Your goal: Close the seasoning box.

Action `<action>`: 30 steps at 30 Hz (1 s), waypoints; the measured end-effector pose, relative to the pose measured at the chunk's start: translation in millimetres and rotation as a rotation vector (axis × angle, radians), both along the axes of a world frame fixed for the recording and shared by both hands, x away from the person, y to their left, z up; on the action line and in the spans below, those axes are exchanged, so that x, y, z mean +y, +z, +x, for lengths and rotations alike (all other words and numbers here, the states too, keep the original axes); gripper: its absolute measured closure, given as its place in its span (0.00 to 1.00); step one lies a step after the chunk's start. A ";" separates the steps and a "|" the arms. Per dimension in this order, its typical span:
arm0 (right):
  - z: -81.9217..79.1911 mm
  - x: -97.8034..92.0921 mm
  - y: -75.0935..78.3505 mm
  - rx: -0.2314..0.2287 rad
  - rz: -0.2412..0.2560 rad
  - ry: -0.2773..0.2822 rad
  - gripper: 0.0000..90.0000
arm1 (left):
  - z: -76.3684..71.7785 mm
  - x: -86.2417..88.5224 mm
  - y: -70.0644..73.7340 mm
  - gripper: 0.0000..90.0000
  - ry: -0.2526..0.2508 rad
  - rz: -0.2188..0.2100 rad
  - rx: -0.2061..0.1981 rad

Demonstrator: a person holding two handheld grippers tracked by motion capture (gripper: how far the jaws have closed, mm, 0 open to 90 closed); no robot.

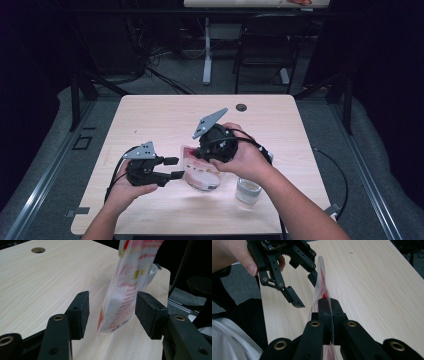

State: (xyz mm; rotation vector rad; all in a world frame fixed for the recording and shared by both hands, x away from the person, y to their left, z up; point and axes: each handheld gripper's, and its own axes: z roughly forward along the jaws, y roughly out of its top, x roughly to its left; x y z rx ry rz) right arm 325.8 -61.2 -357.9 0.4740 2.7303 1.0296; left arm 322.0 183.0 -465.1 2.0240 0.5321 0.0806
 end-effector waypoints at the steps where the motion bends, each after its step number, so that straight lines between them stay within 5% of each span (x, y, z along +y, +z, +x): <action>1: -0.2 -0.2 0.6 -0.002 0.001 -0.002 1.00 | 0.4 -0.3 -1.1 0.51 -0.007 -0.011 0.005; 11: -2.5 -2.2 5.1 -0.011 0.006 0.008 1.00 | 1.2 -6.1 -8.1 0.49 -0.040 -0.037 0.023; 30: -9.6 3.9 10.6 -0.025 0.012 0.048 1.00 | 1.3 -22.2 -26.7 0.47 -0.113 -0.007 0.041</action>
